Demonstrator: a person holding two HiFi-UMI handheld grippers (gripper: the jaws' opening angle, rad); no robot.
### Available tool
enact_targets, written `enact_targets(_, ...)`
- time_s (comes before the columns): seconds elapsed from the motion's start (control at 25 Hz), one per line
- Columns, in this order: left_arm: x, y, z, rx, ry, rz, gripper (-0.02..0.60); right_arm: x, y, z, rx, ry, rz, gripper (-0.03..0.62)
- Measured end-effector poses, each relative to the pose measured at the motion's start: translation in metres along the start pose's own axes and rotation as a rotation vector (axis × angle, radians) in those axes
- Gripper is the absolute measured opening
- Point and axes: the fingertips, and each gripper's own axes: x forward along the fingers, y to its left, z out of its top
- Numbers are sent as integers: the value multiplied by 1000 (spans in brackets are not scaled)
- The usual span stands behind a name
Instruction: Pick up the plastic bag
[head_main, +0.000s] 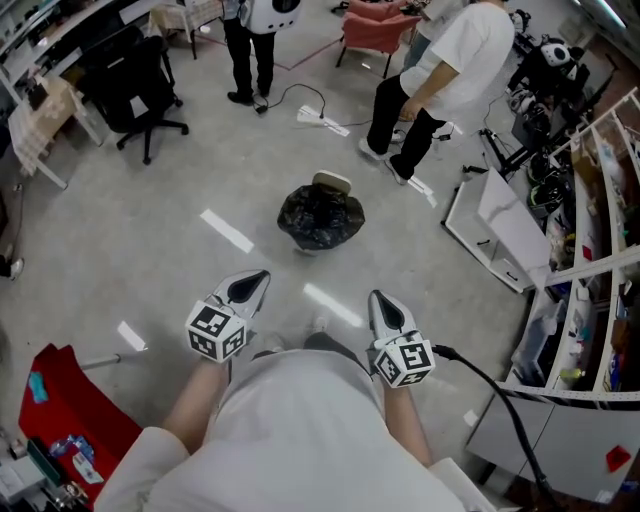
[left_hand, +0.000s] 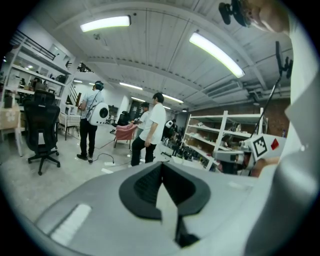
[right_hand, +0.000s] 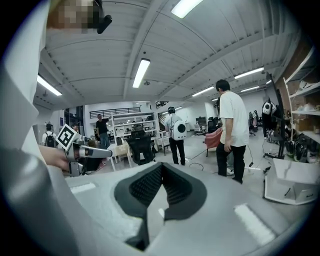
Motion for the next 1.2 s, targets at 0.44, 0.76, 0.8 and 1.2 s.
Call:
enact_targets(0.44,34,36,8,-17,27,70,3,55,-36,10,-1,21,49,2)
enact_targets(0.76,89,65,23,-33,30,121,3,112,-93,19,3,58,89,2)
enact_targets(0.8,97,69,25,-35,33,128,3,119,-101,19,5,66,92,2)
enact_targets(1.2,164,95,40,-29,104,203,3,176,-177,17,29,121,130,2)
